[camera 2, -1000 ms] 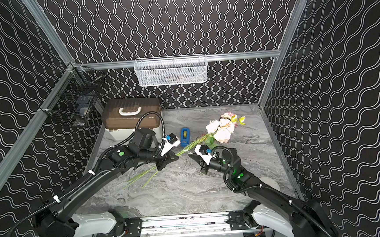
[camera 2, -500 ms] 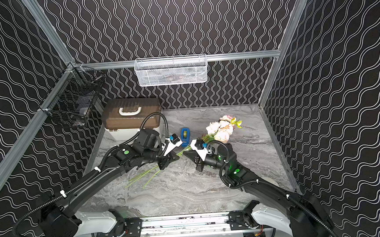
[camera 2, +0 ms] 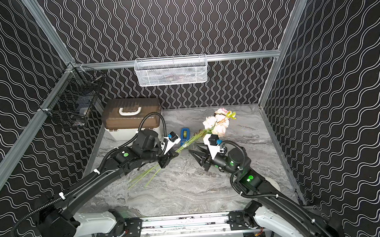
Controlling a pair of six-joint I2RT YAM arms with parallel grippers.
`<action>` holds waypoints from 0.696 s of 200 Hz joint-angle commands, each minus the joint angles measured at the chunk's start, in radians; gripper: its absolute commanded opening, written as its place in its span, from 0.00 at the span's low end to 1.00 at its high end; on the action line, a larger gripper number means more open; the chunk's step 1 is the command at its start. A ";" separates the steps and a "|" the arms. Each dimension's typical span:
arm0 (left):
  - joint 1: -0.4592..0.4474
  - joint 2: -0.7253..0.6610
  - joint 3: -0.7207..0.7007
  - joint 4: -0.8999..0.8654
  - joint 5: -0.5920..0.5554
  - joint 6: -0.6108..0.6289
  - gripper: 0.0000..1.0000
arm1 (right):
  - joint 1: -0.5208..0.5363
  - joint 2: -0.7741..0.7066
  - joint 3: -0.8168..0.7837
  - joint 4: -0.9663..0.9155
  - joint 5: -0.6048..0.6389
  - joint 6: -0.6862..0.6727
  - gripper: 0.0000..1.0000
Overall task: Wrap bouquets with tape
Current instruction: Wrap the tape around the bouquet.
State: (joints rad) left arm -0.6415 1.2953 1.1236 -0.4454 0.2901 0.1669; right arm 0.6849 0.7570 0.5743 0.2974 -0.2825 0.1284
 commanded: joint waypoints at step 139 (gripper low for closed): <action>0.000 -0.058 -0.110 0.300 -0.017 -0.120 0.00 | 0.017 0.367 -0.041 0.502 0.216 0.634 0.50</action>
State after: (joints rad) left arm -0.6415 1.2381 1.0180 -0.2218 0.2588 0.0692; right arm 0.6956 1.0737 0.5091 0.6277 -0.0853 0.7013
